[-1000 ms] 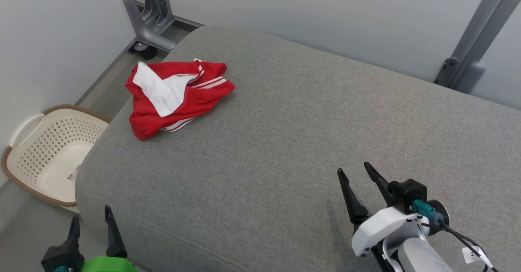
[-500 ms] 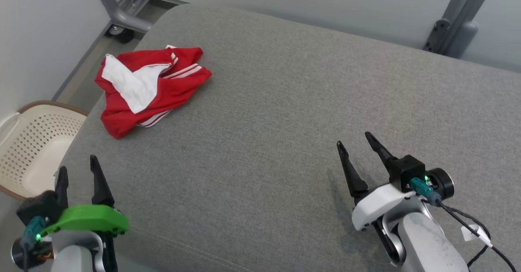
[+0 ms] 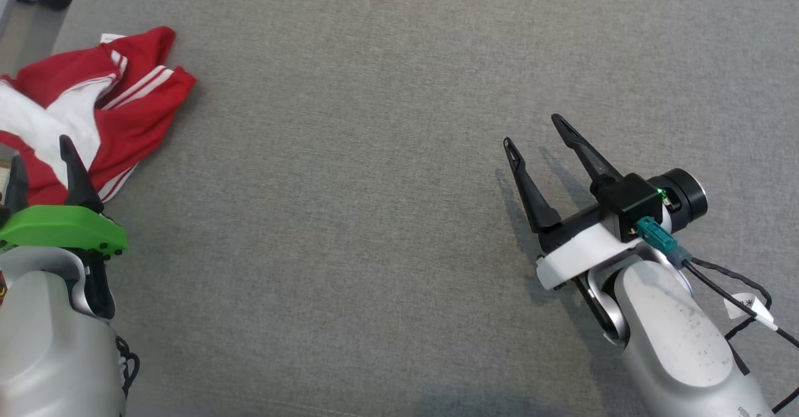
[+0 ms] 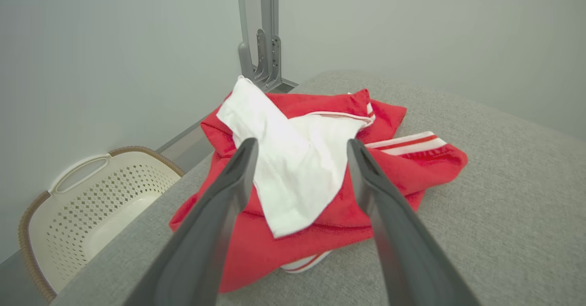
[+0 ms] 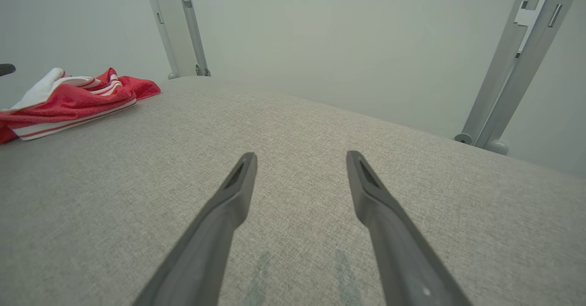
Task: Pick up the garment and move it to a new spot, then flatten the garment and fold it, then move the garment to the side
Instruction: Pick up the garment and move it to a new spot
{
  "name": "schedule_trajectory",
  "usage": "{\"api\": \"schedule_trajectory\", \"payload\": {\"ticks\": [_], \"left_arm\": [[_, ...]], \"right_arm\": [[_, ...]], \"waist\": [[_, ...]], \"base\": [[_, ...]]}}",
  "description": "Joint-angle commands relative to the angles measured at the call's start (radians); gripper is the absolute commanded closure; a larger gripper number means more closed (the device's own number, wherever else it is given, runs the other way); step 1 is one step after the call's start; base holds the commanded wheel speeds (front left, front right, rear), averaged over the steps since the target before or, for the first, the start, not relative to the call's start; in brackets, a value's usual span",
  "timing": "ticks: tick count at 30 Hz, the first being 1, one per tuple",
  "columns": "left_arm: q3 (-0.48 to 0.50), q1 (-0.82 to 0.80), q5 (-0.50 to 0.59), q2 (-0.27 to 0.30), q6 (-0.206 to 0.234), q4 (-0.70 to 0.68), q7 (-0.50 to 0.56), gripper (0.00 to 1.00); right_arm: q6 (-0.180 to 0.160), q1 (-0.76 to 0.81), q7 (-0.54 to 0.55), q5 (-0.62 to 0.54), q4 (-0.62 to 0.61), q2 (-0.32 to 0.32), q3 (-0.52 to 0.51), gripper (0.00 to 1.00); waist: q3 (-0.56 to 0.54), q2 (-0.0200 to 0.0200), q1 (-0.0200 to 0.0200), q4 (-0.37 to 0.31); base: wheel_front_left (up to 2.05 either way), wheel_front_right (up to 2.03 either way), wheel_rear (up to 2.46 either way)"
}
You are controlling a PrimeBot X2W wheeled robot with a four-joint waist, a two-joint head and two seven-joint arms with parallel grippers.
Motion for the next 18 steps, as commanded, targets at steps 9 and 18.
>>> {"api": "schedule_trajectory", "payload": {"ticks": [9, 18], "left_arm": [[0.008, -0.140, 0.018, 0.073, 0.035, 0.234, 0.000, 0.00], [-0.009, -0.165, 0.046, 0.087, 0.038, 0.229, 0.000, 1.00]], "right_arm": [[-0.001, -0.033, 0.000, -0.002, -0.046, -0.030, 0.000, 0.00], [-0.001, -0.019, 0.000, 0.011, -0.040, -0.013, -0.032, 0.00]], "waist": [[0.127, 0.0000, -0.0001, -0.136], [0.115, 0.0000, -0.0001, -0.156]], "base": [[0.00, 0.00, 0.00], [0.00, 0.00, 0.00]]}}
